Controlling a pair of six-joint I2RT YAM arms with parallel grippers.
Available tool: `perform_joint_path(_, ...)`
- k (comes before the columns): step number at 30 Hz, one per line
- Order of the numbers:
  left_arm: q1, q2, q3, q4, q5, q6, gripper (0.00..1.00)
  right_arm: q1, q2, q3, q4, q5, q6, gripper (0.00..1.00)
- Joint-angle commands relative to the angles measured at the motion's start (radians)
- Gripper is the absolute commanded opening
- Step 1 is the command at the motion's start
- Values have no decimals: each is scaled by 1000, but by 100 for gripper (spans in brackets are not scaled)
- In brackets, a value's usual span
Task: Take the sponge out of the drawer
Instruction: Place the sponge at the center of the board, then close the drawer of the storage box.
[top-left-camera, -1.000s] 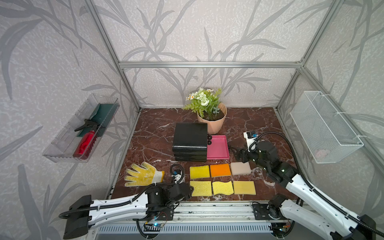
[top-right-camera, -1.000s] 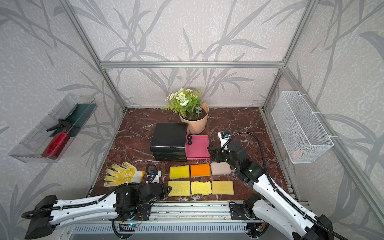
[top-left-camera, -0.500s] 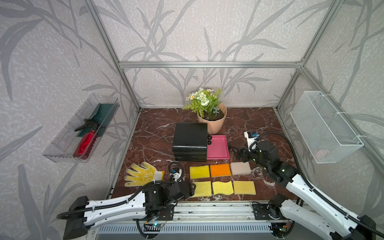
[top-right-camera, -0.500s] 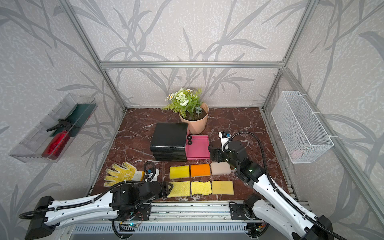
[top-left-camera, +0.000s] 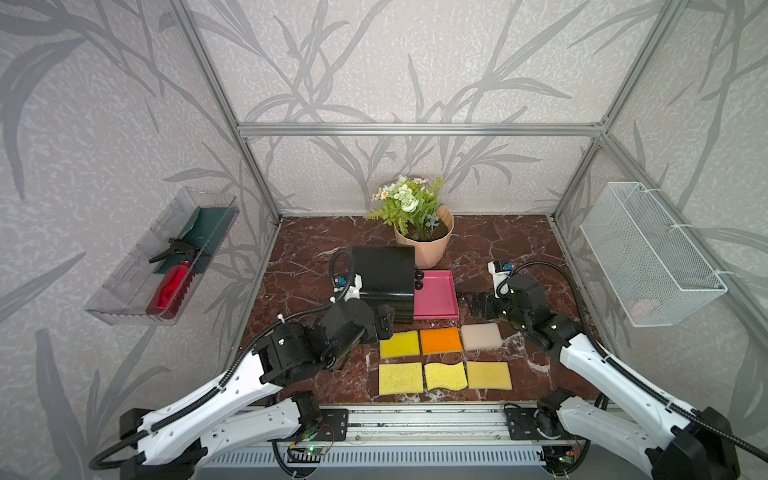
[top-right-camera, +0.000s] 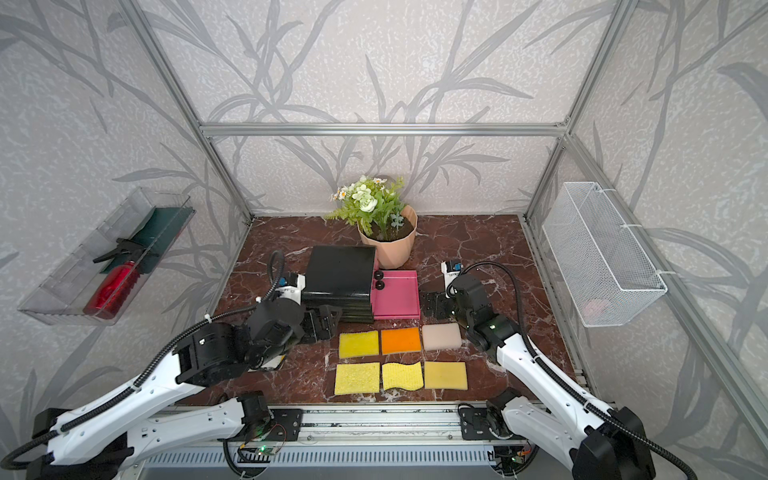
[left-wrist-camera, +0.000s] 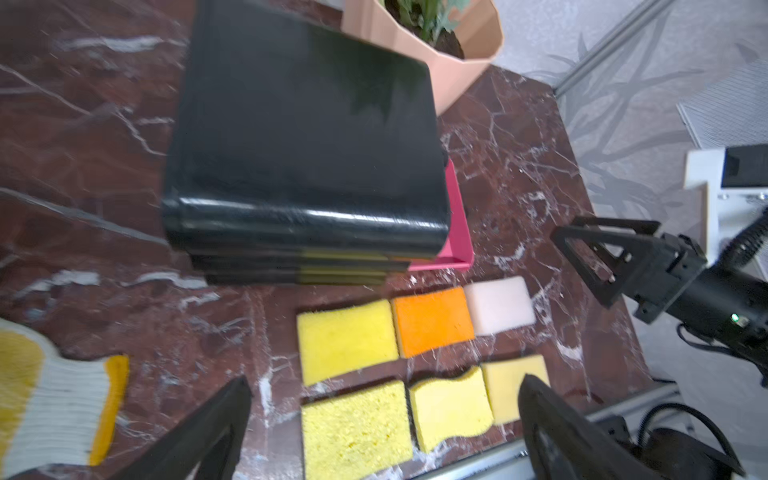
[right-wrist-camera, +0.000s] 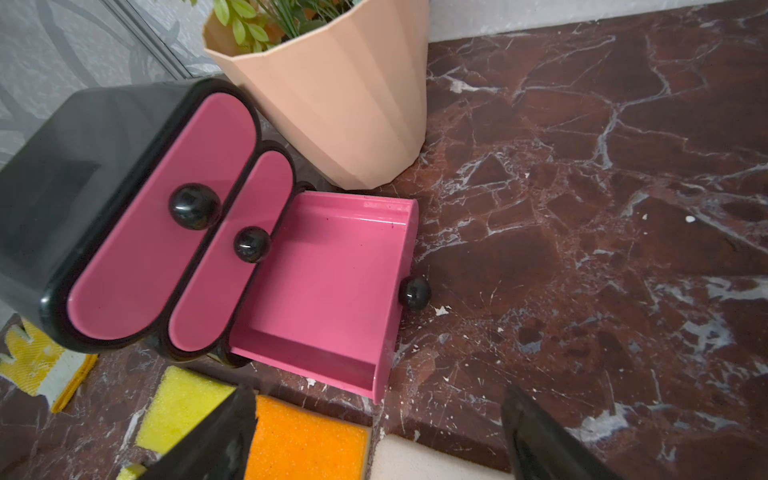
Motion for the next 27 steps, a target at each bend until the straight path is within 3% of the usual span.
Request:
perform_joint_path(1,66,47,88,-109,-8,191,99,-19,5,-7,17,-27,22,94)
perform_joint_path(7,164,142,260,-151,-51,348,99,-91,33,-12,0,-39,36,99)
perform_joint_path(9,233,167,281,-143,-39,394,99,-122,64,-12,-7,-40,38,100)
perform_joint_path(15,472,213,206,-8,225,440,99,-151,215,-2,1,12,7,100)
perform_joint_path(27,712,278,52,229,600,451,99,-149,448,40,60,-12,-29,100)
